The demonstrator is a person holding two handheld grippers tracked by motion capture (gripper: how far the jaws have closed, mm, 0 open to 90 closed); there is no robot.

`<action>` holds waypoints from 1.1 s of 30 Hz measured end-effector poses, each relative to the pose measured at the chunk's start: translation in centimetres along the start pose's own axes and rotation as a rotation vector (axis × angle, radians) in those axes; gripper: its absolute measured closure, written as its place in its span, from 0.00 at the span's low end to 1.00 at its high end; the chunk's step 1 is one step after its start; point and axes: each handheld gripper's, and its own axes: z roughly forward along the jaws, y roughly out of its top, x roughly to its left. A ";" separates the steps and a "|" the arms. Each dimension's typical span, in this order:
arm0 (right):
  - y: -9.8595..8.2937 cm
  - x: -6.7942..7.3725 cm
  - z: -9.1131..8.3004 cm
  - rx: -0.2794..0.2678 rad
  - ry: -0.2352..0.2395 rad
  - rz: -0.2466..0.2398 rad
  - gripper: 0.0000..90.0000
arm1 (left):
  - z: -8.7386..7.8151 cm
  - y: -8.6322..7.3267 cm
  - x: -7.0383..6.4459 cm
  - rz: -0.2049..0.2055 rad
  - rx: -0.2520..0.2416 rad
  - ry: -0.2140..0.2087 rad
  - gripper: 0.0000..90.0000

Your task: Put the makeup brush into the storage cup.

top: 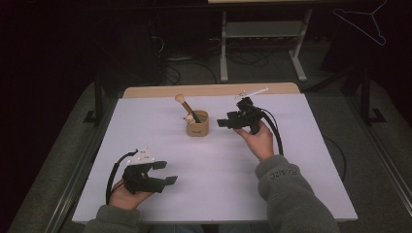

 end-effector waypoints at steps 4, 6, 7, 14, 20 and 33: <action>-0.3 0.0 -0.2 0.000 -0.004 -0.004 0.41 | 0.0 0.0 0.0 0.000 -0.003 0.002 0.35; -0.4 0.0 -0.4 0.005 -0.002 0.003 0.41 | 0.0 0.0 0.0 -0.001 -0.003 0.003 0.35; -0.6 -0.1 -0.5 0.002 -0.003 -0.001 0.41 | 0.0 0.0 0.1 0.000 -0.003 0.003 0.35; -1.0 -0.2 -0.9 0.008 -0.003 -0.003 0.40 | 0.0 0.0 0.1 0.002 0.001 0.006 0.35; -1.4 -0.1 -1.3 0.012 0.001 -0.002 0.39 | 0.0 0.0 0.1 0.008 0.005 0.007 0.35; -2.5 -0.2 -2.7 0.001 0.002 -0.002 0.36 | 0.0 0.0 0.2 0.009 0.006 0.011 0.34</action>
